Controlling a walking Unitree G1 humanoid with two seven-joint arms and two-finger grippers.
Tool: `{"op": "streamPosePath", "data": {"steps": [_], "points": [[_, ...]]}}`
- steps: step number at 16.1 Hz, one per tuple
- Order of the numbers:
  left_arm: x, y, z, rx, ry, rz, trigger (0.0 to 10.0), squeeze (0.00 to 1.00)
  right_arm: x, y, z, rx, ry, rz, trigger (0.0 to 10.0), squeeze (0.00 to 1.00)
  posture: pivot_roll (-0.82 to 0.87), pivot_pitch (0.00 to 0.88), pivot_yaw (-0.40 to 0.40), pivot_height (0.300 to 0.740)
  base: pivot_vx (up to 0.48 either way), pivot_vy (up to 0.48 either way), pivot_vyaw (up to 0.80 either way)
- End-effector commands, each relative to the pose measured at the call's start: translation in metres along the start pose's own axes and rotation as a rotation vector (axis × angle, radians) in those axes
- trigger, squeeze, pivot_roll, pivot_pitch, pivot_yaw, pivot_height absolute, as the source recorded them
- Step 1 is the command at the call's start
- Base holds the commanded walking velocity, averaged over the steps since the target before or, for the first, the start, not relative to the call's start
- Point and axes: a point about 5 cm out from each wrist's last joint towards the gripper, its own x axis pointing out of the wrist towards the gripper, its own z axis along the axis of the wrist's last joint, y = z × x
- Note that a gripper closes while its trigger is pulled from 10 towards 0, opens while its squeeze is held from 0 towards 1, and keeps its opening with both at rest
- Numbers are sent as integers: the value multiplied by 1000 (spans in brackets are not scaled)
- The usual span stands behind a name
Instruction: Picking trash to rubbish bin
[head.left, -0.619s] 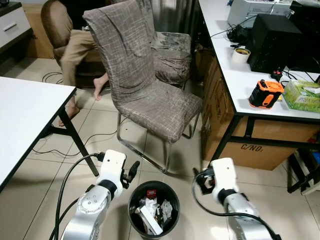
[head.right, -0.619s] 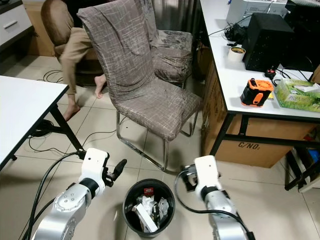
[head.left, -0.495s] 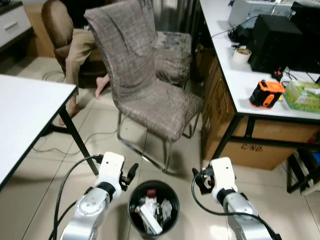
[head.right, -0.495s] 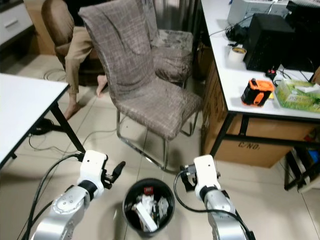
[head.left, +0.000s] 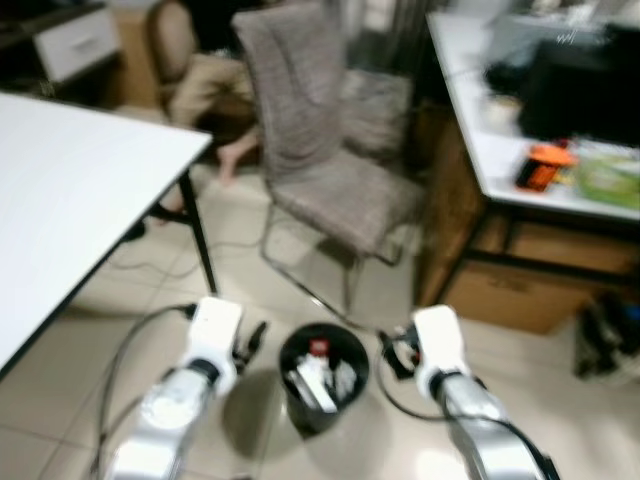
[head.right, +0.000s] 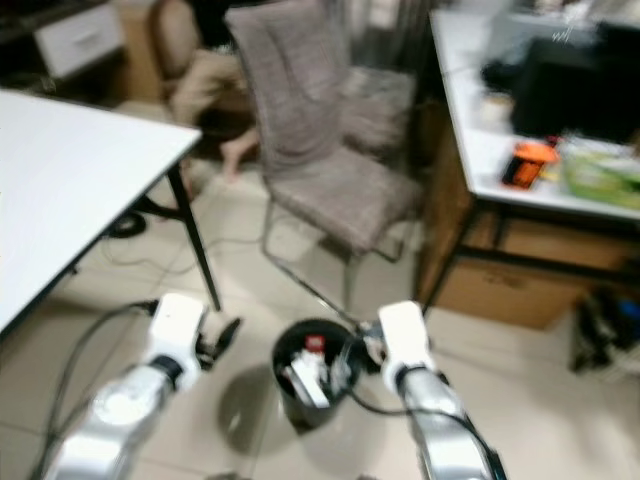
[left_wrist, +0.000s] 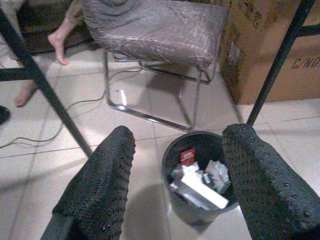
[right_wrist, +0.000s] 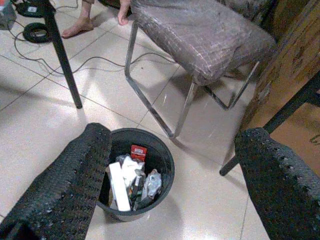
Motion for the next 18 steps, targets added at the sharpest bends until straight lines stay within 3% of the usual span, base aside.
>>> {"op": "streamPosePath", "data": {"steps": [1, 6, 10, 14, 18], "points": [[0, -4, 3, 0, -9, -12, 10000, 0, 0, -6, 3, 9, -7, -22, 10000, 0, 21, 0, -34, 740, -307, 0, 0], [-1, -1, 1, -17, -14, 27, 10000, 0, 2, -6, 5, 39, -9, -35, 10000, 0, 24, 0, -58, 740, -307, 0, 0], [-4, -1, -1, 4, -15, 21, 10000, 0, 2, -11, 21, -43, -113, -79, 10000, 0, 40, 0, -79, 740, -306, 0, 0], [-9, 0, 0, -7, -27, 35, 10000, 0, 1, -14, 24, -35, -139, -94, 10000, 0, 41, 0, -79, 740, -304, 0, 0], [-15, 9, 25, -55, -185, 137, 10000, 0, -1, -5, 36, -60, -205, 5, 10000, 0, 51, 0, -80, 740, 0, 0, 200]]}}
